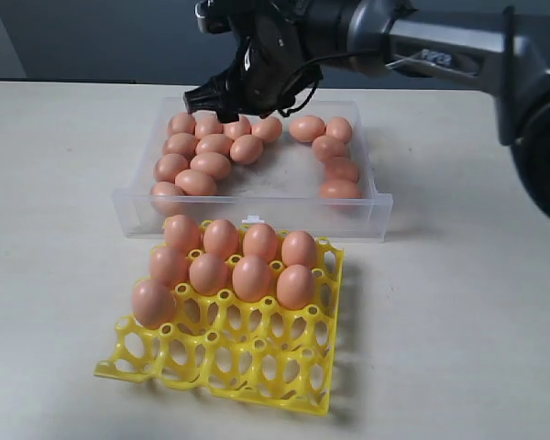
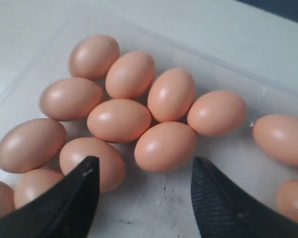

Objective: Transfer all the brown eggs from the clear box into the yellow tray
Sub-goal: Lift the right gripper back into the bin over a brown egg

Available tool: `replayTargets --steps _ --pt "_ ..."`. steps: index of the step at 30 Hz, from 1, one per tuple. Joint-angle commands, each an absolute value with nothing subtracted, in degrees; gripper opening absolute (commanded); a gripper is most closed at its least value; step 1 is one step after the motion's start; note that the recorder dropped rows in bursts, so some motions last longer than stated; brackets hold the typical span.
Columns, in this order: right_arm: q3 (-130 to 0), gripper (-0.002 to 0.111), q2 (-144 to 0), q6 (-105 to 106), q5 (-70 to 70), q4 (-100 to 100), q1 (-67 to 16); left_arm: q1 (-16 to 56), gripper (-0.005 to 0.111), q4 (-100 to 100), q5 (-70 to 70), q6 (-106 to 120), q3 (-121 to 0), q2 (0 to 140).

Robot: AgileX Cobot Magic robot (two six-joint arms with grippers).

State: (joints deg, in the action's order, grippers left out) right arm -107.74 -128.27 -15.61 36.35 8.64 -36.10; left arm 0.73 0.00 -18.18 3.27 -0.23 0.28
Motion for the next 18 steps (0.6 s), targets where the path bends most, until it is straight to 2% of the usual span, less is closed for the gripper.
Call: replayTargets --steps 1,7,18 --pt "-116.4 0.053 -135.3 -15.0 42.8 6.2 -34.9 0.5 0.000 0.0 -17.7 3.2 0.0 0.0" --pt "-122.4 0.053 -140.7 -20.4 43.0 4.1 -32.7 0.5 0.000 0.0 -17.7 3.2 0.0 0.0" --pt "-122.6 0.053 -145.4 -21.4 42.2 -4.6 -31.3 0.5 0.000 0.0 -17.7 3.2 0.0 0.0"
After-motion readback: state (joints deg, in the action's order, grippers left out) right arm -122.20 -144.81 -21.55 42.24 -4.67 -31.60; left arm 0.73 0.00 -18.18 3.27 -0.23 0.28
